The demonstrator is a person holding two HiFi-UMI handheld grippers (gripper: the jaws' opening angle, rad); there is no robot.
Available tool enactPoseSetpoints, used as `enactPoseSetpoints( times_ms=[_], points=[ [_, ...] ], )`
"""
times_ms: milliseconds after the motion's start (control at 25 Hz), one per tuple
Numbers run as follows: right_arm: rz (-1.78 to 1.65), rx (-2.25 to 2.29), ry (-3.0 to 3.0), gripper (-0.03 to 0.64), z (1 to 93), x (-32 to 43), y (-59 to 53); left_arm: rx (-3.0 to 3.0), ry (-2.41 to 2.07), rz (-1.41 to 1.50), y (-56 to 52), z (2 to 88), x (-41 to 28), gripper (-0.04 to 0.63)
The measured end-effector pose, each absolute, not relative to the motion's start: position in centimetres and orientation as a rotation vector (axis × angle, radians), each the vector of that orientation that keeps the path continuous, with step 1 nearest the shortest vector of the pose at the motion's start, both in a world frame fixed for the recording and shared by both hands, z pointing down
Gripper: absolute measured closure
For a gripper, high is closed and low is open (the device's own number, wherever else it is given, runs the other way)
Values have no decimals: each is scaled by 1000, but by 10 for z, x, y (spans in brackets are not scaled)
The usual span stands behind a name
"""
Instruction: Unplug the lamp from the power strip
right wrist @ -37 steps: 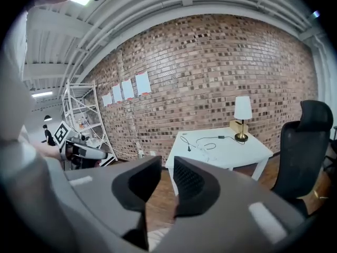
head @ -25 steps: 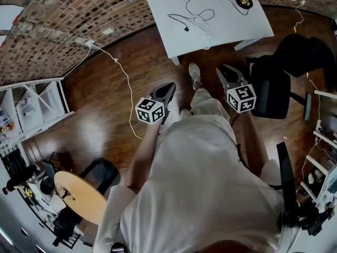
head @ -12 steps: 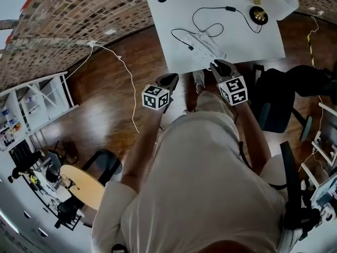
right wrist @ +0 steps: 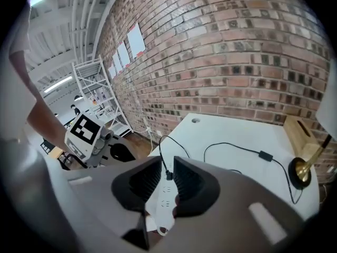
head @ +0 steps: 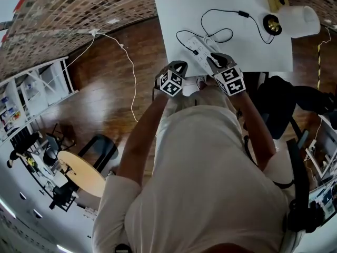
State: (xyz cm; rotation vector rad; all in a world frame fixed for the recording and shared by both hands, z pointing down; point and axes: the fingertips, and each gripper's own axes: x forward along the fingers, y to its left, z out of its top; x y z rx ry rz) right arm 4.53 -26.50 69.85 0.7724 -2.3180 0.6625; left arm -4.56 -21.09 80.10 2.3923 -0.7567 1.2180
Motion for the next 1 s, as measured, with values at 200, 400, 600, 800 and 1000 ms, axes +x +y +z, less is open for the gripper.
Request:
enactPoseSetpoints(
  times_ms=[200,400,600,800,1000],
  points=[
    [639,632,-2237,543,733,20,-263,2320,-785,1113,-235,824,-56,591],
    [696,560,-2146,499,784,-8,-256,2327,-675,1047,-260,852,-55,591],
    [666,644,-2012,499,823,-17,-259,2341,-537,1060,-274,858,-46,591],
    [693,673,-1941,524,849,-21,-263,2381,-427,1075,-286,863,-41,591],
    [629,664,-1941,558,854,-22,-265,2479,-274,1181,-290,864,-33,591]
  ],
)
